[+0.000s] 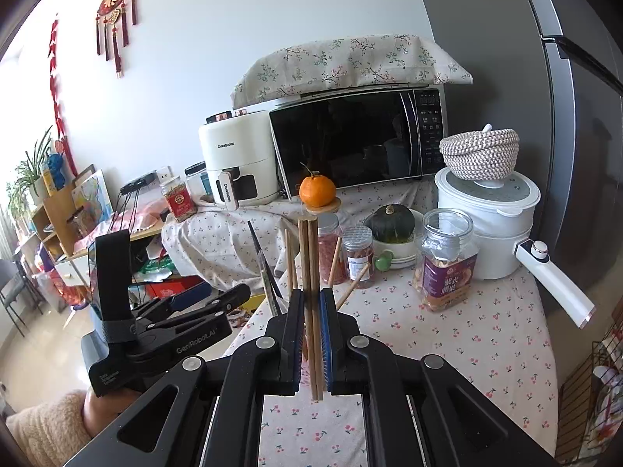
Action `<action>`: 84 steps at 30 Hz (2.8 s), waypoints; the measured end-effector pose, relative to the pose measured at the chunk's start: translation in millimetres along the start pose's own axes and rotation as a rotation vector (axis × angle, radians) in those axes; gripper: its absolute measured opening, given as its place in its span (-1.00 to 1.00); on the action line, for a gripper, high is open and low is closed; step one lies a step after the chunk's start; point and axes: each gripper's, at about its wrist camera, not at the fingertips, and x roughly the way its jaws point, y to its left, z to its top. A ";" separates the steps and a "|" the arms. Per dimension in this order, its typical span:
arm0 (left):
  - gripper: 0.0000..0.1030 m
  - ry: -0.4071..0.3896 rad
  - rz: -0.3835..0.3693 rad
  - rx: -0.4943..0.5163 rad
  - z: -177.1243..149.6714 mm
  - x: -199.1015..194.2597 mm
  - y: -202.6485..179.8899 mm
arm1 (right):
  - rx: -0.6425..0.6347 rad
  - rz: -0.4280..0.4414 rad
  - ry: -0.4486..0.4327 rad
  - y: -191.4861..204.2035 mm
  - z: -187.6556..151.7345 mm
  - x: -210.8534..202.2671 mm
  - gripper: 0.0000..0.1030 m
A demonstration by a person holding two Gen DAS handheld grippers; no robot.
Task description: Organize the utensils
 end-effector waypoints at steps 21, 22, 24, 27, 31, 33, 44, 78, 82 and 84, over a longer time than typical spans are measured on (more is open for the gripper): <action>0.41 0.181 0.017 -0.021 -27.2 2.3 38.7 | 0.073 -0.046 0.087 5.8 26.3 82.4 -0.82; 0.45 0.183 0.018 -0.017 -27.5 2.8 37.3 | 0.091 -0.040 0.097 3.2 25.3 84.3 -0.81; 0.47 0.189 0.018 -0.008 -28.7 3.1 34.5 | 0.114 -0.025 0.093 -0.2 24.1 81.2 -0.60; 0.52 0.195 0.015 0.006 -31.0 2.4 29.0 | 0.115 -0.016 0.074 -2.0 23.5 69.1 -0.29; 0.57 0.206 0.028 0.017 -34.7 -1.4 19.9 | 0.123 -0.016 0.069 -10.0 17.0 46.6 -0.16; 0.58 0.211 0.028 0.021 -36.5 -4.9 13.6 | 0.126 -0.029 0.077 -15.4 10.3 35.4 -0.09; 0.92 0.171 0.023 0.097 -51.9 -40.0 -35.5 | 0.148 -0.154 0.117 -47.3 -36.3 -23.1 0.51; 0.97 0.127 0.061 0.173 -67.8 -53.9 -76.2 | 0.042 -0.336 0.166 -59.6 -85.0 -38.8 0.81; 0.97 0.128 0.062 0.173 -67.9 -53.9 -76.6 | 0.043 -0.335 0.171 -58.6 -85.5 -36.8 0.81; 0.97 0.127 0.063 0.172 -67.9 -53.9 -76.6 | 0.047 -0.335 0.174 -58.7 -86.0 -35.9 0.81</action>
